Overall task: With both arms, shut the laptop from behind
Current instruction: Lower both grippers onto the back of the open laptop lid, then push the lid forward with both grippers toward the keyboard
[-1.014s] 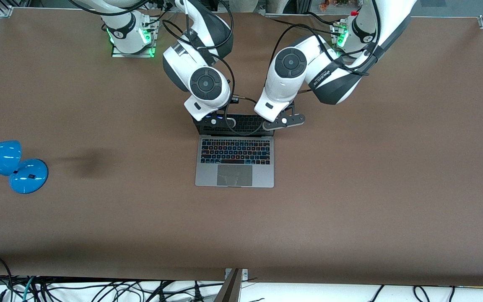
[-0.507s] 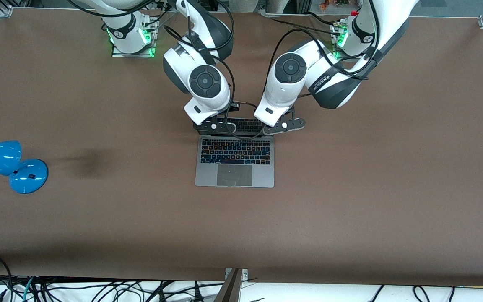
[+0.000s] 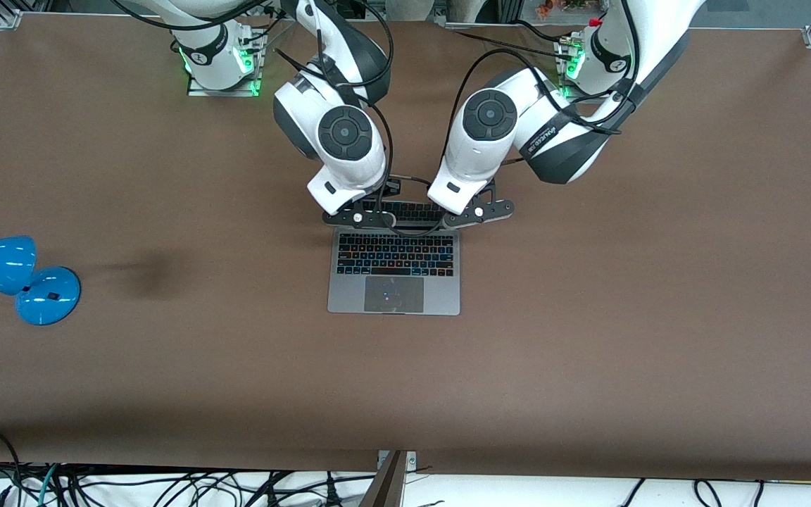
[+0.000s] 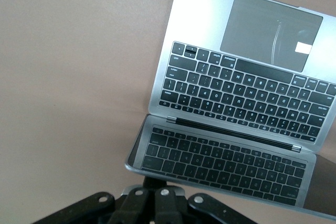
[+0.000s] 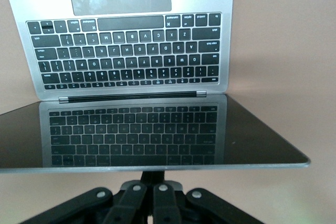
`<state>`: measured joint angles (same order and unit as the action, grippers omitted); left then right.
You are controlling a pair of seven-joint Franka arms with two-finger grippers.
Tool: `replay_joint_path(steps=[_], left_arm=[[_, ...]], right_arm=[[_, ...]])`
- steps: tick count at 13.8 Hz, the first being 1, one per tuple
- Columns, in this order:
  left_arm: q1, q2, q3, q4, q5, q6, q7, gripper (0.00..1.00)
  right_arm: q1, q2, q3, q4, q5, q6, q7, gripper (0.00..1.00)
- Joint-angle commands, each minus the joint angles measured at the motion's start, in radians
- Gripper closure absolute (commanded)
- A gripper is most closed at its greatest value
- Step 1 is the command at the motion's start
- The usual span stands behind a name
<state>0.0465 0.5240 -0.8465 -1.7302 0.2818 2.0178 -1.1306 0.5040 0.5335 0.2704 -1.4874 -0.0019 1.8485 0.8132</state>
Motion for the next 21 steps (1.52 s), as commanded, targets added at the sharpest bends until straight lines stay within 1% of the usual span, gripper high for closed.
replay_joint_path(steps=[1, 3, 4, 7, 11, 14, 17, 21], left_arm=[[-0.017, 0.042, 0.014, 0.069, 0.046, -0.016, -0.018, 1.0], [-0.019, 0.044, 0.02, 0.073, 0.045, -0.016, -0.018, 1.0], [-0.019, 0.051, 0.021, 0.093, 0.046, -0.018, -0.018, 1.0], [-0.022, 0.07, 0.03, 0.115, 0.066, -0.021, -0.02, 1.0], [-0.091, 0.076, 0.119, 0.149, 0.063, -0.021, -0.018, 1.0], [-0.094, 0.096, 0.136, 0.182, 0.065, -0.021, -0.02, 1.0], [-0.096, 0.097, 0.142, 0.184, 0.066, -0.021, -0.018, 1.0], [-0.094, 0.103, 0.15, 0.187, 0.065, -0.021, -0.018, 1.0]], right_arm=[[-0.002, 0.0, 0.001, -0.001, -0.013, 0.012, -0.006, 0.96], [-0.007, 0.0, 0.0, 0.001, -0.013, 0.012, -0.026, 0.96], [-0.009, 0.0, 0.0, 0.002, -0.013, 0.012, -0.038, 0.96], [-0.01, 0.0, -0.016, 0.002, -0.013, 0.057, -0.043, 0.96], [-0.009, 0.026, -0.037, 0.002, -0.015, 0.1, -0.077, 0.96], [-0.009, 0.043, -0.042, 0.002, -0.021, 0.133, -0.085, 0.96], [-0.004, 0.059, -0.054, 0.002, -0.069, 0.155, -0.111, 0.96], [-0.005, 0.062, -0.056, 0.002, -0.069, 0.161, -0.12, 0.96]])
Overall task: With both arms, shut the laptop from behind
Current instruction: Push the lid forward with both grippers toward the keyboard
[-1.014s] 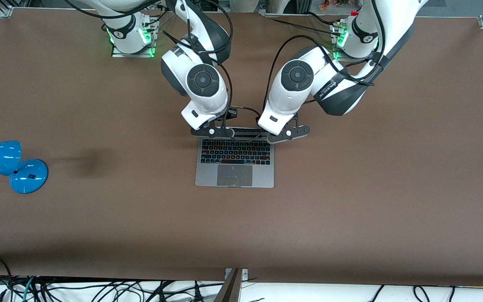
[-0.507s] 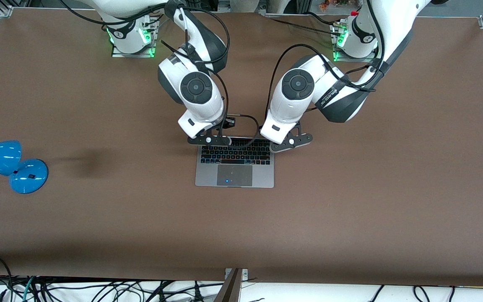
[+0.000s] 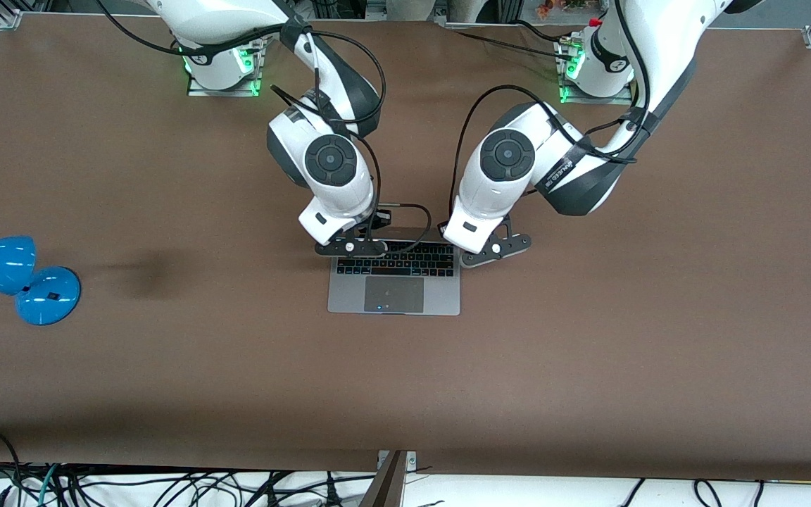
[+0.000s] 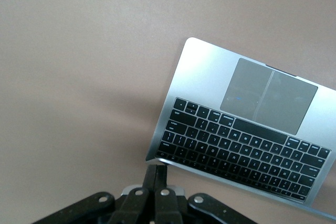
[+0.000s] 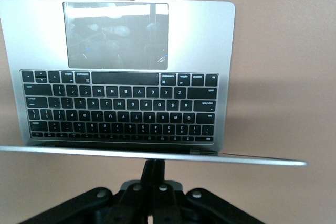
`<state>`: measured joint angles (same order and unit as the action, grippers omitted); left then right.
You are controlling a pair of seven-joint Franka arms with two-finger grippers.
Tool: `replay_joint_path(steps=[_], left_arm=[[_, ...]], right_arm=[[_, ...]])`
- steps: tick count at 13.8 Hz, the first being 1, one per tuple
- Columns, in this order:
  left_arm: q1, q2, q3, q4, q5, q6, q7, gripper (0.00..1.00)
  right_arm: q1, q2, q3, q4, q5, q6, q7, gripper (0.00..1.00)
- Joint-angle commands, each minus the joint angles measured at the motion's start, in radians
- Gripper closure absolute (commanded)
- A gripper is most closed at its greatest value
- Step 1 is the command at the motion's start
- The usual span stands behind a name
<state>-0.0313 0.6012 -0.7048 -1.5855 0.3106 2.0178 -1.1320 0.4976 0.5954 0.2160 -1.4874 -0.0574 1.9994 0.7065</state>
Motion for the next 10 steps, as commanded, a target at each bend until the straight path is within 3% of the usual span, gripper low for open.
replay_joint_path(steps=[1, 10], left_arm=[[-0.018, 0.029, 0.016, 0.053, 0.036, -0.021, -0.019, 1.0], [-0.071, 0.106, 0.066, 0.134, 0.035, -0.019, -0.022, 1.0]], right_arm=[[0.001, 0.001, -0.006, 0.002, -0.013, 0.012, -0.012, 0.96], [0.009, 0.04, -0.043, 0.002, -0.016, 0.104, -0.05, 0.96]])
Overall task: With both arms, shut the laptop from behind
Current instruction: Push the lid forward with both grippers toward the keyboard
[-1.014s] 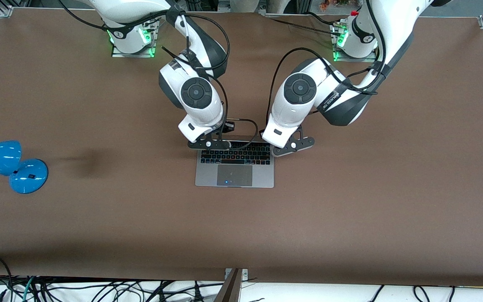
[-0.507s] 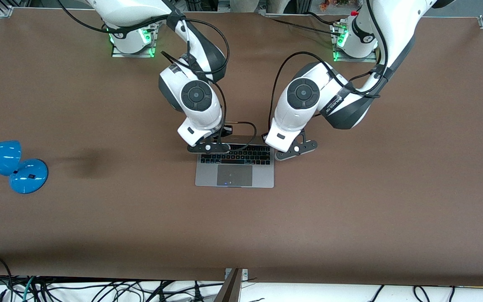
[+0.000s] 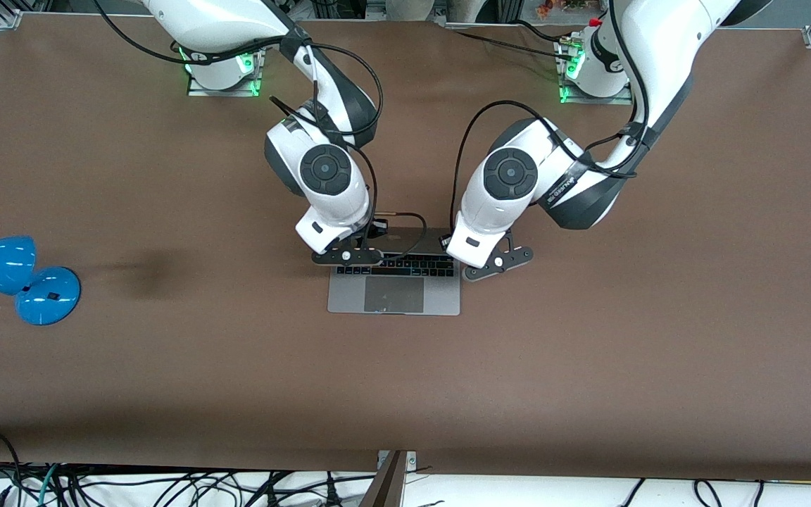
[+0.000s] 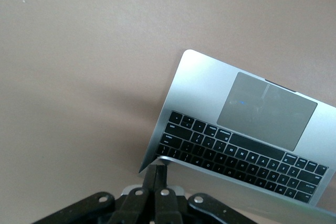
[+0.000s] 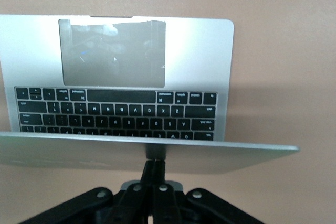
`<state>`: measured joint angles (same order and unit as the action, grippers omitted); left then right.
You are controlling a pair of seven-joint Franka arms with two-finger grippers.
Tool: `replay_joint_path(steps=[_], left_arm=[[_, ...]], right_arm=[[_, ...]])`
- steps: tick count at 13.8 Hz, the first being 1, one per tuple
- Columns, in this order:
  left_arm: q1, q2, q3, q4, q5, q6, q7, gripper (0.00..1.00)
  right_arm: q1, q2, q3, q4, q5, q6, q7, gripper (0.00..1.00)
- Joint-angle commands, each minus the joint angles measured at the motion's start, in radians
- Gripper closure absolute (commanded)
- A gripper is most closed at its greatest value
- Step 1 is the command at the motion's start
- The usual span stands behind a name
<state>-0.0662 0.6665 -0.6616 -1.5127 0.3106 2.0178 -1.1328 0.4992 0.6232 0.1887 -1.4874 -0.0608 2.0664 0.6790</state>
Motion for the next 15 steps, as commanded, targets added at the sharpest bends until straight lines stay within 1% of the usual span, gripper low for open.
replay_joint_path(steps=[1, 3, 7, 13, 15], left_arm=[[-0.058, 0.045, 0.045, 0.063, 0.033, -0.016, -0.021, 1.0], [-0.09, 0.064, 0.082, 0.084, 0.03, -0.014, -0.028, 1.0], [-0.104, 0.12, 0.086, 0.144, 0.033, -0.014, -0.044, 1.0], [-0.145, 0.166, 0.134, 0.203, 0.031, -0.011, -0.048, 1.0], [-0.156, 0.189, 0.148, 0.23, 0.031, -0.011, -0.048, 1.0]], right_arm=[[0.007, 0.019, -0.017, 0.002, -0.013, 0.044, -0.024, 0.96], [0.007, 0.029, -0.018, 0.002, -0.013, 0.055, -0.033, 0.96], [0.007, 0.052, -0.032, 0.002, -0.014, 0.107, -0.044, 0.96], [0.007, 0.098, -0.048, 0.002, -0.017, 0.179, -0.07, 0.96], [0.007, 0.116, -0.048, 0.004, -0.042, 0.205, -0.07, 0.96]])
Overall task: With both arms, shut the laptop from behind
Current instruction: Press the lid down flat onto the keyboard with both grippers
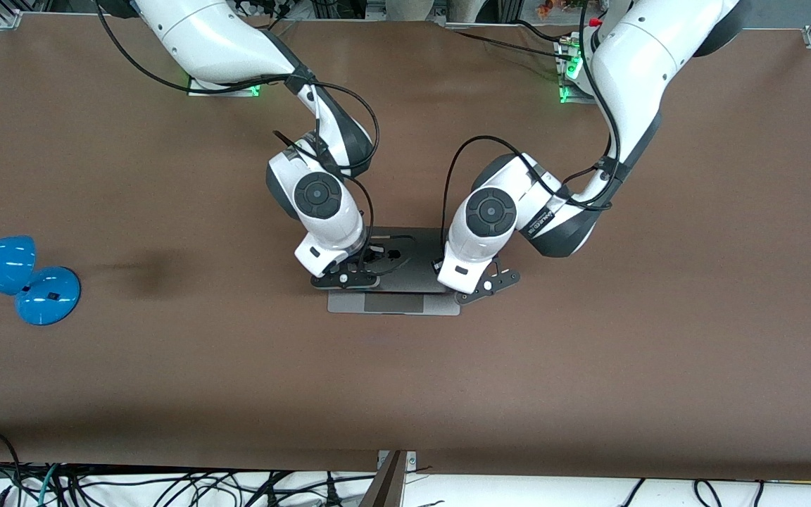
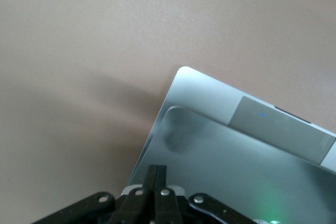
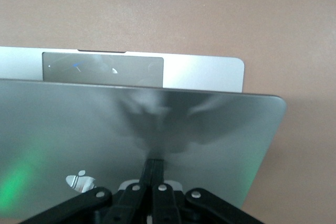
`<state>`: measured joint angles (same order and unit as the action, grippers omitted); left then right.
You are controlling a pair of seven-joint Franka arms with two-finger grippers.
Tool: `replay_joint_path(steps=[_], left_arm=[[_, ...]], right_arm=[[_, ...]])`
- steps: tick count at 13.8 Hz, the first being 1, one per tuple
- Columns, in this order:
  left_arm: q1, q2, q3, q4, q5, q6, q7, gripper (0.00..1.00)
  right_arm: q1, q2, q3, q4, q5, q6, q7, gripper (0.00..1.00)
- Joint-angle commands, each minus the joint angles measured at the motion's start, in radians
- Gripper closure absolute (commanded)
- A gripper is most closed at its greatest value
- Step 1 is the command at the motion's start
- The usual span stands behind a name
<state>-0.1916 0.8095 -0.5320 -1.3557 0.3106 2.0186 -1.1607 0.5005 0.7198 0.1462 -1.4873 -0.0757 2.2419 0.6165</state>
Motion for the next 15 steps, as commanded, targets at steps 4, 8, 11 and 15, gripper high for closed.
replay_joint_path(steps=[4, 8, 11, 15], left_arm=[[-0.08, 0.105, 0.073, 0.139, 0.031, -0.012, -0.028, 1.0], [-0.115, 0.145, 0.11, 0.174, 0.031, 0.009, -0.031, 1.0], [-0.12, 0.165, 0.115, 0.176, 0.031, 0.046, -0.047, 1.0], [-0.126, 0.191, 0.118, 0.176, 0.031, 0.089, -0.045, 1.0]], right_arm=[[0.006, 0.044, -0.013, 0.004, -0.035, 0.064, -0.006, 0.96], [0.006, 0.07, -0.013, 0.004, -0.049, 0.102, -0.006, 0.96], [0.006, 0.084, -0.014, 0.004, -0.05, 0.127, -0.006, 0.96], [0.012, 0.115, -0.025, 0.004, -0.068, 0.163, -0.006, 0.96]])
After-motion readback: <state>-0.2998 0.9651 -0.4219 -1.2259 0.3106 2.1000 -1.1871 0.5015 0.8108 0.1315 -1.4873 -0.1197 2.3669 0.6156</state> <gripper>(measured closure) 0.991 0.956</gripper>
